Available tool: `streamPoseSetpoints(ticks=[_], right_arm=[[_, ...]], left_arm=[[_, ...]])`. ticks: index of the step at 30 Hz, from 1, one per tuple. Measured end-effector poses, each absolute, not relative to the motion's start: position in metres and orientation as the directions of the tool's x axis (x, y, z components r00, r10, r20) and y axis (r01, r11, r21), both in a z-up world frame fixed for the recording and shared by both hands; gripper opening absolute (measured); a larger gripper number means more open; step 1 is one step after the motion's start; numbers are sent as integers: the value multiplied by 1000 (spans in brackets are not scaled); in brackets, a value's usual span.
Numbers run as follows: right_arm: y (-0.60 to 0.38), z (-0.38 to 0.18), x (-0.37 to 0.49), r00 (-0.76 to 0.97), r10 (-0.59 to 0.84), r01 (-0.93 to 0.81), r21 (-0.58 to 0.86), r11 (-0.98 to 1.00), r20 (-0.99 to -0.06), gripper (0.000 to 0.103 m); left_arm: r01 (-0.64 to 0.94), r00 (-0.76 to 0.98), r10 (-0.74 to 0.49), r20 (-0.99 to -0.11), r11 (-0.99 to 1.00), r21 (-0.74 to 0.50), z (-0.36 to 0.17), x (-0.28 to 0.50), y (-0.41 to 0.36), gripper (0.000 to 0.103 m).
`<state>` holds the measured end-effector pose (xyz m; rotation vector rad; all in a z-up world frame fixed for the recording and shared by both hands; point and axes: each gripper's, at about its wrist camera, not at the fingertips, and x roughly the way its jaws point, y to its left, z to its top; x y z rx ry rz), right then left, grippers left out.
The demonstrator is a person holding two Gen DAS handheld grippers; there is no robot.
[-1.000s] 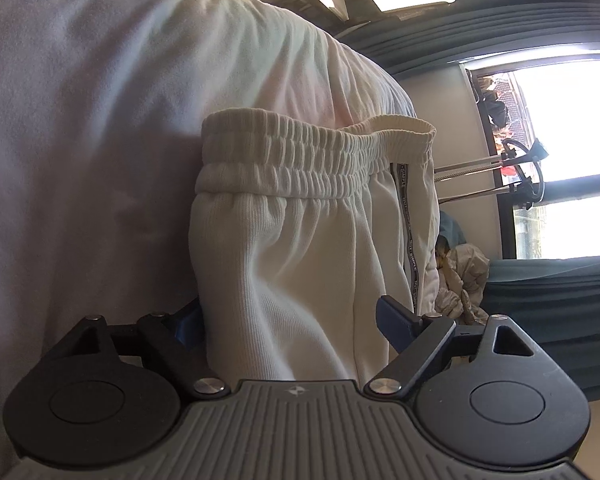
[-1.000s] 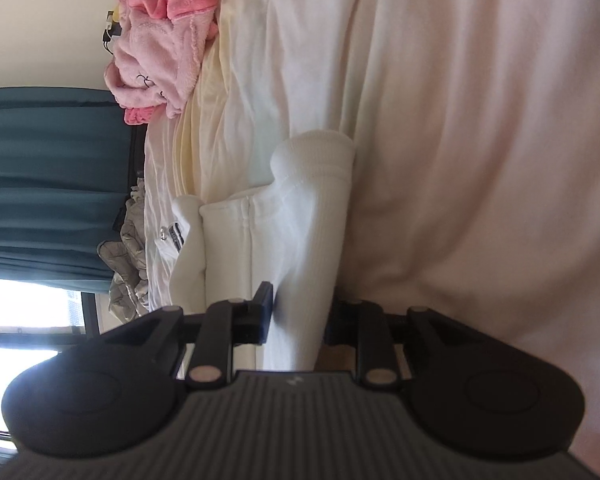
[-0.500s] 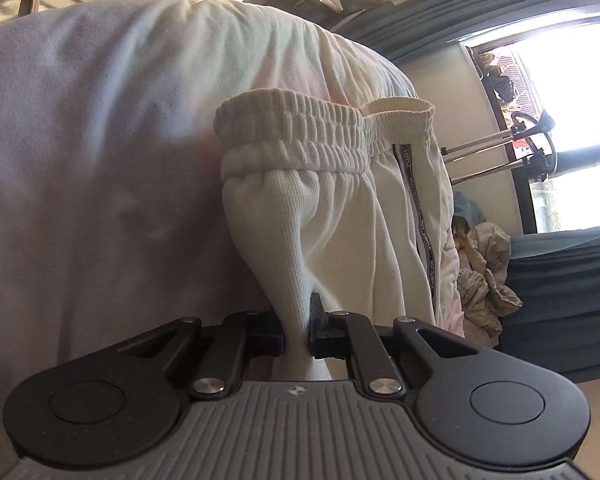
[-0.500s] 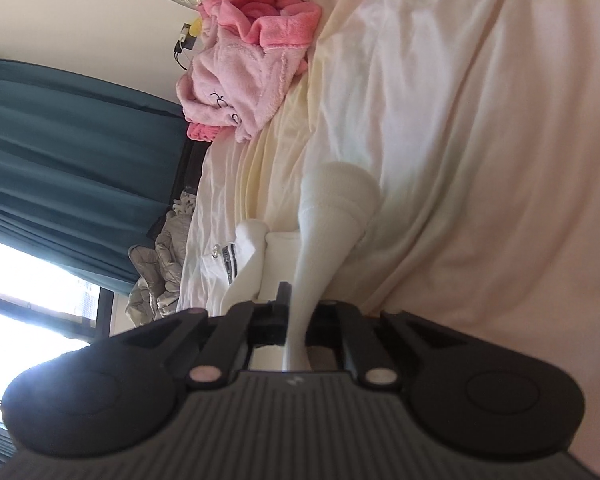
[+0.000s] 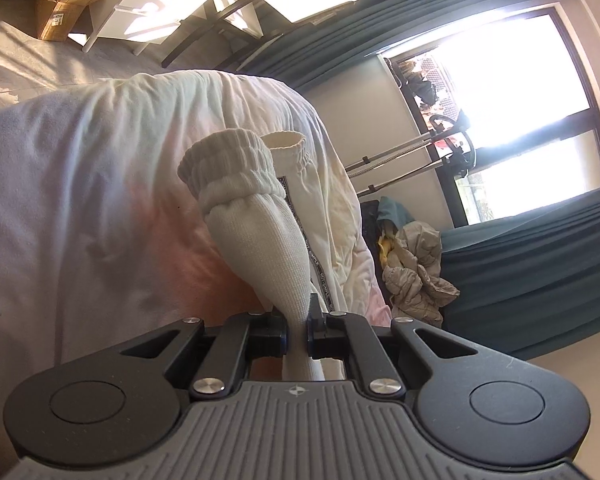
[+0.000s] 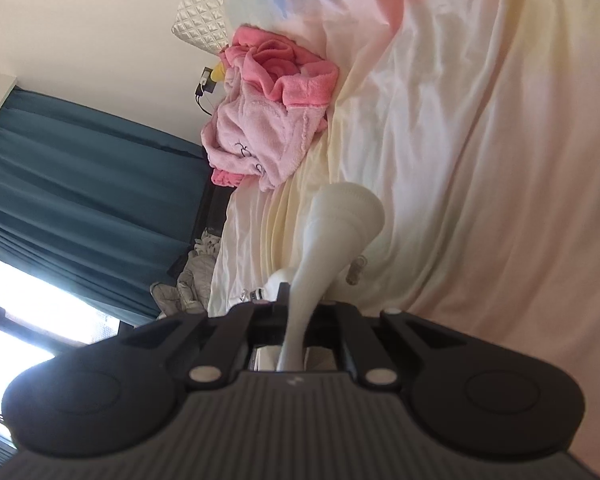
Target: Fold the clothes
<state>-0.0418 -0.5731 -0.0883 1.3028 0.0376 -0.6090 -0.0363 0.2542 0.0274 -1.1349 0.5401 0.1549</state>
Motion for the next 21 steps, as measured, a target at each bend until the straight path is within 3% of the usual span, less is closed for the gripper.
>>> streamPoseSetpoints(ticks=[12,21], right_arm=[[-571,-58,-1,830,-438,500,810,306,-346,3],[-566,-8,100,841,-466,511,684,521,-274,3]], left_arm=[[-366,886,-127,-446,398,-841,26,-15,254,10],[-339,899,-87,-429,481,-809,53,113,251,10]])
